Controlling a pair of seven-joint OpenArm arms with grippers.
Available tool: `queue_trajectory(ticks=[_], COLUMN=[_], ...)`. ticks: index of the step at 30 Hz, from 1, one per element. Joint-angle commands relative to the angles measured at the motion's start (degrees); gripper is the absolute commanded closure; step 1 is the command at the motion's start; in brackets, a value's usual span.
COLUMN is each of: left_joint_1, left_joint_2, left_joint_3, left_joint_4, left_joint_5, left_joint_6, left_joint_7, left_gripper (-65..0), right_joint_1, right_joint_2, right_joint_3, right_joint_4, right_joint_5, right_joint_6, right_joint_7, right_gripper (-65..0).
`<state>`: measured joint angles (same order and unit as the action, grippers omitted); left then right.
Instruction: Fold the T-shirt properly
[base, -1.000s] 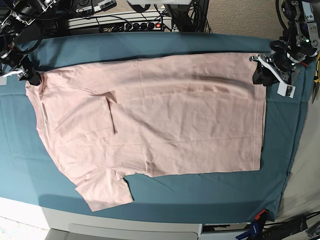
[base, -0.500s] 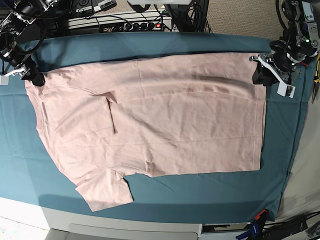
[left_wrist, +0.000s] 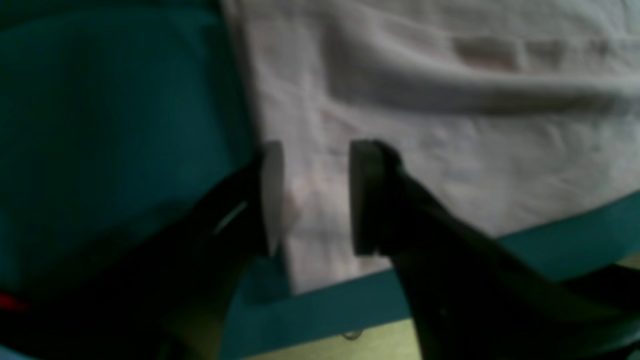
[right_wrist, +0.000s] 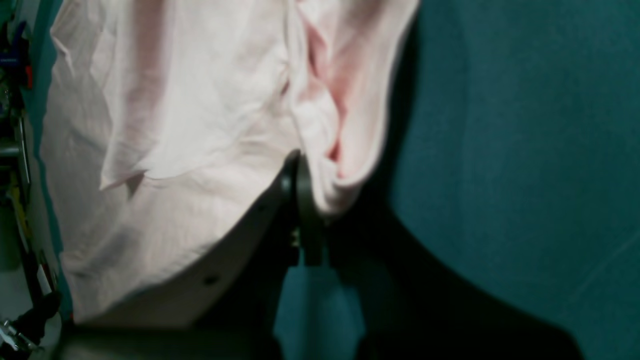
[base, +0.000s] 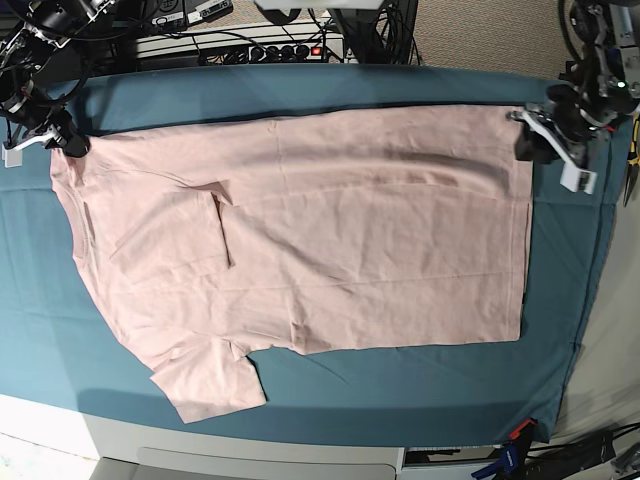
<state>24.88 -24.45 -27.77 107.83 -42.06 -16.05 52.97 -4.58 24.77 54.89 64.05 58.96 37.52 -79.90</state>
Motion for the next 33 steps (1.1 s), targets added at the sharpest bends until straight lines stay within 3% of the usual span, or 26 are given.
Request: queue_trajectory(ticks=[1,7,11,22,33], left_joint_1=[-0.1,4.6,8.8,5.0,4.0], left_joint_2=[-1.5,-4.0,-3.5,-1.2,-1.1], left_joint_3=[-1.9,-8.8,-9.0,-9.0,-0.2], left_joint_4=[0.7,0.4,0.4,-11.4,-14.3], left_joint_5=[-1.1,-9.5,-15.6,-20.3,-23.9], left_joint_6=[0.0,-2.1,-4.9,-6.6,-9.6], left_joint_7=[0.1,3.9,5.2,5.4,6.6], left_gripper=[-23.5,-23.5,-23.5,-23.5,-23.4], right_joint_1=[0.4,0.5,0.5,0.5,0.5], right_joint_2=[1.7,1.7,1.7,1.7,1.7], right_joint_3=[0.2,0.2,0.2,0.2,0.2], right_joint_4=[0.8,0.8,0.8,0.8,0.8], right_joint_5=[1.0,1.2,1.7,2.1,2.1], right_joint_6=[0.2,0.2,0.2,0.2,0.2], right_joint_7=[1.1,1.1,1.1,1.2,1.3], right_gripper=[0.0,0.0,0.0,0.0,0.0])
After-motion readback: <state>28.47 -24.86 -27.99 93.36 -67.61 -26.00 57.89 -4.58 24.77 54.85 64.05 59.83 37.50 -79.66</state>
